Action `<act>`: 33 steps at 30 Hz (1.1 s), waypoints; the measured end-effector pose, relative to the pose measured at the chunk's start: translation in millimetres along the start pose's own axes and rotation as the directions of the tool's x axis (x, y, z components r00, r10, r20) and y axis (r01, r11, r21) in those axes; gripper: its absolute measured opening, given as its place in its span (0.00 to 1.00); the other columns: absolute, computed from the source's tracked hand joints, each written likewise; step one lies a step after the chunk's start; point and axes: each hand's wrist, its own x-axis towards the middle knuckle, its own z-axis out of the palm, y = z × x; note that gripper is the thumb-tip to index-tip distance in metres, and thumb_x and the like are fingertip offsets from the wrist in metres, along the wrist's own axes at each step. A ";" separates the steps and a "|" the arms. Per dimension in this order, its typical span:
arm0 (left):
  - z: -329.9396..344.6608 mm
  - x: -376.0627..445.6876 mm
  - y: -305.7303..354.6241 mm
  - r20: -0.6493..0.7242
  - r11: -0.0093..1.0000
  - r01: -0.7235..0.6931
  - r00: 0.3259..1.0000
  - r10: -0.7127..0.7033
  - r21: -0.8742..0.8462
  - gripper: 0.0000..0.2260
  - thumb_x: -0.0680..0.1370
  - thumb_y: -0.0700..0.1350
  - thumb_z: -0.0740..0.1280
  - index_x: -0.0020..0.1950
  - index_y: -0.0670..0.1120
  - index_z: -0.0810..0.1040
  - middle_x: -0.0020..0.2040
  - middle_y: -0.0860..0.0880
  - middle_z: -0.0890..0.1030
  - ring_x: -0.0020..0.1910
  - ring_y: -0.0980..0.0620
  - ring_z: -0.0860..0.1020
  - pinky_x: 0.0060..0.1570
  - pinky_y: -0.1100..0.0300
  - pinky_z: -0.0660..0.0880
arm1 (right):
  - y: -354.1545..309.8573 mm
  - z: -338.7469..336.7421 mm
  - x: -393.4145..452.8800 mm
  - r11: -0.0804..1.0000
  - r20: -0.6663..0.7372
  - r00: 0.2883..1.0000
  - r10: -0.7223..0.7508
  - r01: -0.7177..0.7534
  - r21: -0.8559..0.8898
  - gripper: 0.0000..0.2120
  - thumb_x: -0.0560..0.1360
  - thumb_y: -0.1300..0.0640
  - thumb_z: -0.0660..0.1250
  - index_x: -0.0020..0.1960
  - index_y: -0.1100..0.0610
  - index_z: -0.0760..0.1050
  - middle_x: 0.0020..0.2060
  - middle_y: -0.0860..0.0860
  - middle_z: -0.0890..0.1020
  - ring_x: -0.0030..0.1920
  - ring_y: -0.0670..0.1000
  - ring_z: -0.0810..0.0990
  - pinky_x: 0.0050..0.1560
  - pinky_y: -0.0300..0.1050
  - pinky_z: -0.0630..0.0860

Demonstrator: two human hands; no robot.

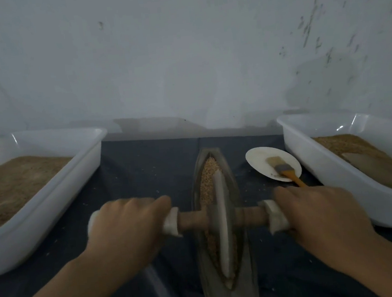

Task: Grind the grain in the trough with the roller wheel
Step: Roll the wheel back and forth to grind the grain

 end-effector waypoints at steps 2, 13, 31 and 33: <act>0.1 -6.3 -2.5 -0.011 1.000 0.007 1.000 -0.007 -0.002 0.19 0.61 0.54 0.74 0.35 0.56 0.62 0.26 0.55 0.65 0.23 0.52 0.72 0.24 0.61 0.66 | -2.1 -2.7 2.0 1.000 -0.014 1.000 -0.015 0.015 -0.006 0.24 0.47 0.62 0.80 0.32 0.52 0.67 0.22 0.48 0.70 0.19 0.51 0.67 0.17 0.41 0.63; 44.6 83.6 -15.5 0.071 0.974 0.218 0.973 -0.221 0.054 0.09 0.75 0.55 0.63 0.41 0.54 0.65 0.43 0.50 0.80 0.43 0.45 0.79 0.37 0.56 0.67 | 19.1 55.0 80.7 0.984 0.206 0.963 0.175 -0.164 -0.071 0.11 0.74 0.51 0.67 0.48 0.49 0.64 0.41 0.48 0.77 0.40 0.51 0.76 0.39 0.47 0.75; 45.2 80.0 -16.8 0.053 0.978 0.199 0.978 -0.202 0.057 0.10 0.74 0.56 0.64 0.40 0.54 0.65 0.43 0.50 0.80 0.43 0.44 0.79 0.38 0.56 0.66 | 23.3 64.6 82.5 0.981 0.151 0.973 0.173 -0.158 -0.108 0.13 0.74 0.51 0.67 0.44 0.49 0.61 0.38 0.48 0.77 0.38 0.51 0.77 0.36 0.47 0.76; 43.9 84.7 -15.7 0.041 0.978 0.202 0.978 -0.205 0.059 0.09 0.74 0.54 0.63 0.40 0.54 0.65 0.43 0.50 0.80 0.43 0.44 0.79 0.38 0.56 0.66 | 23.0 66.6 82.5 0.978 0.148 0.970 0.194 -0.180 -0.105 0.13 0.74 0.50 0.67 0.44 0.49 0.61 0.38 0.48 0.77 0.37 0.51 0.75 0.36 0.47 0.75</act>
